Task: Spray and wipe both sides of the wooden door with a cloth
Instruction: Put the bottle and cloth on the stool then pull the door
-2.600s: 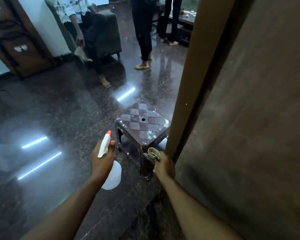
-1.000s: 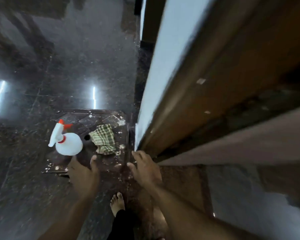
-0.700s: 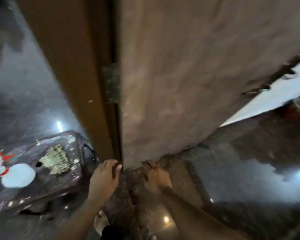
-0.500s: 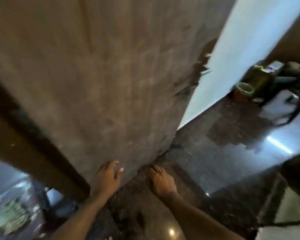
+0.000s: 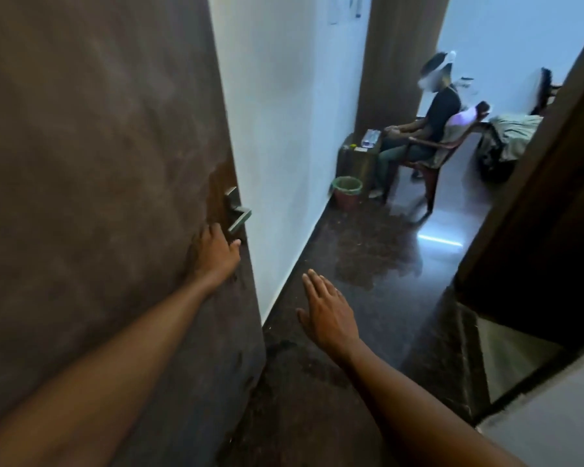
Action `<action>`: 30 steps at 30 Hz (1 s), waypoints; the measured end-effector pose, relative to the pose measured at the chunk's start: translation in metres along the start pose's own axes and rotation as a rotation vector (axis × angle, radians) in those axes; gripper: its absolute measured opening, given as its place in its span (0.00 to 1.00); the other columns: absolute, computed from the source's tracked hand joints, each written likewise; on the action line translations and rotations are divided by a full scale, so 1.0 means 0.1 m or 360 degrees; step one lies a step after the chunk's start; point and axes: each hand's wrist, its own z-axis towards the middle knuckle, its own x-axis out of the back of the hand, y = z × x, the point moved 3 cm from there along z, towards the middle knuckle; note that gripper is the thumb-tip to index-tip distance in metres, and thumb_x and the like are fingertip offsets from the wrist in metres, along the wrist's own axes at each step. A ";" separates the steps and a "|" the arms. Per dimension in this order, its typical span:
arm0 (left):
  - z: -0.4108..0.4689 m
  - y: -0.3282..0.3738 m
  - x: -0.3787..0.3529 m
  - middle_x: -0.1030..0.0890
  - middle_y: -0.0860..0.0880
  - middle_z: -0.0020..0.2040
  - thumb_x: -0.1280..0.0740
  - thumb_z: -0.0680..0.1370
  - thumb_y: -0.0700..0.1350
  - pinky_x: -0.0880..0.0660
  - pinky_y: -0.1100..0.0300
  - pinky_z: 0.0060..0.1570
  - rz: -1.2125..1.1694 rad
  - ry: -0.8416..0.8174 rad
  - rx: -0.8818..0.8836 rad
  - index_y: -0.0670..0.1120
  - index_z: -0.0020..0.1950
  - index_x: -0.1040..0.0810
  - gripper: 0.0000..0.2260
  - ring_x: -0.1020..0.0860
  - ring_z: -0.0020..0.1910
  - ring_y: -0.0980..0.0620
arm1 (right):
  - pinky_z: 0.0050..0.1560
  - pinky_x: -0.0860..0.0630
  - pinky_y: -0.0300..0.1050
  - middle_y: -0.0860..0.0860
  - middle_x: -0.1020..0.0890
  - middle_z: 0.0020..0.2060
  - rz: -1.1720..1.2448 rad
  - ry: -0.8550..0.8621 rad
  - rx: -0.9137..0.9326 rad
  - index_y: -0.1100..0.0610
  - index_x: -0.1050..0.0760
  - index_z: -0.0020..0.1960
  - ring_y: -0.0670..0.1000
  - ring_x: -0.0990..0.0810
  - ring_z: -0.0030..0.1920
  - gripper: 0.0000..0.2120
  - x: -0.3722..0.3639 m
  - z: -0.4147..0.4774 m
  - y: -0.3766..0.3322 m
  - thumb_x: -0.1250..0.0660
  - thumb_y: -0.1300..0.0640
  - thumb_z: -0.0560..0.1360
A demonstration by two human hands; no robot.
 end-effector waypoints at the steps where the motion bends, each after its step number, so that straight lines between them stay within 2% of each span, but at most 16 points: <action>1: 0.21 0.12 -0.06 0.29 0.36 0.63 0.35 0.75 0.51 0.32 0.46 0.62 0.0057 -0.0003 -0.0015 0.37 0.63 0.32 0.23 0.31 0.62 0.36 | 0.78 0.42 0.51 0.51 0.47 0.80 0.0000 0.0026 -0.0043 0.54 0.49 0.81 0.53 0.46 0.80 0.35 0.05 0.14 0.08 0.39 0.43 0.81; 4: 0.72 0.34 -0.38 0.32 0.35 0.66 0.36 0.76 0.49 0.37 0.47 0.66 0.0086 -0.0144 0.0124 0.35 0.67 0.36 0.25 0.34 0.66 0.36 | 0.77 0.40 0.52 0.51 0.45 0.80 -0.0033 0.0067 -0.0103 0.54 0.49 0.81 0.53 0.44 0.79 0.36 0.19 0.50 0.30 0.38 0.43 0.80; 9: 1.27 0.29 -0.96 0.31 0.38 0.70 0.40 0.77 0.56 0.33 0.48 0.66 0.0106 -0.0480 0.0481 0.36 0.70 0.35 0.29 0.31 0.67 0.38 | 0.75 0.37 0.52 0.52 0.42 0.80 -0.0059 0.0053 -0.0134 0.55 0.47 0.81 0.54 0.41 0.78 0.35 0.28 0.95 0.51 0.38 0.44 0.80; 14: 1.58 0.32 -1.09 0.31 0.36 0.69 0.47 0.79 0.58 0.36 0.42 0.66 0.0222 -0.0464 0.0555 0.37 0.69 0.31 0.28 0.32 0.67 0.36 | 0.73 0.35 0.52 0.52 0.40 0.79 -0.0040 0.0016 -0.0171 0.54 0.45 0.80 0.54 0.39 0.77 0.33 0.24 0.96 0.70 0.37 0.45 0.80; 17: 1.59 0.21 -1.12 0.28 0.37 0.66 0.48 0.79 0.54 0.33 0.43 0.62 0.0286 -0.0406 0.0499 0.44 0.65 0.27 0.21 0.29 0.64 0.36 | 0.71 0.32 0.53 0.52 0.39 0.78 0.0000 0.0039 -0.0225 0.54 0.43 0.79 0.53 0.37 0.76 0.32 0.26 0.83 0.82 0.37 0.45 0.80; 20: 1.43 0.26 -1.16 0.26 0.37 0.63 0.47 0.78 0.54 0.30 0.45 0.61 0.0200 -0.0367 0.0450 0.48 0.63 0.25 0.20 0.27 0.61 0.36 | 0.71 0.31 0.54 0.52 0.38 0.78 0.0006 0.0063 -0.0298 0.54 0.43 0.79 0.54 0.36 0.75 0.31 0.29 0.62 0.97 0.37 0.45 0.80; 25: 0.69 0.84 -1.24 0.24 0.34 0.58 0.52 0.80 0.60 0.30 0.43 0.57 0.0183 -0.0284 0.0414 0.38 0.57 0.23 0.29 0.25 0.57 0.34 | 0.68 0.29 0.54 0.53 0.35 0.76 0.0043 0.0105 -0.0450 0.54 0.40 0.78 0.55 0.32 0.73 0.30 0.41 0.17 1.13 0.38 0.45 0.80; 30: -0.22 1.33 -1.41 0.21 0.35 0.53 0.53 0.80 0.61 0.29 0.44 0.53 -0.0024 -0.0271 0.0199 0.41 0.54 0.22 0.29 0.24 0.53 0.33 | 0.64 0.26 0.51 0.51 0.30 0.71 -0.0007 0.0102 -0.0506 0.53 0.35 0.75 0.53 0.27 0.68 0.26 0.48 -0.62 1.13 0.39 0.44 0.81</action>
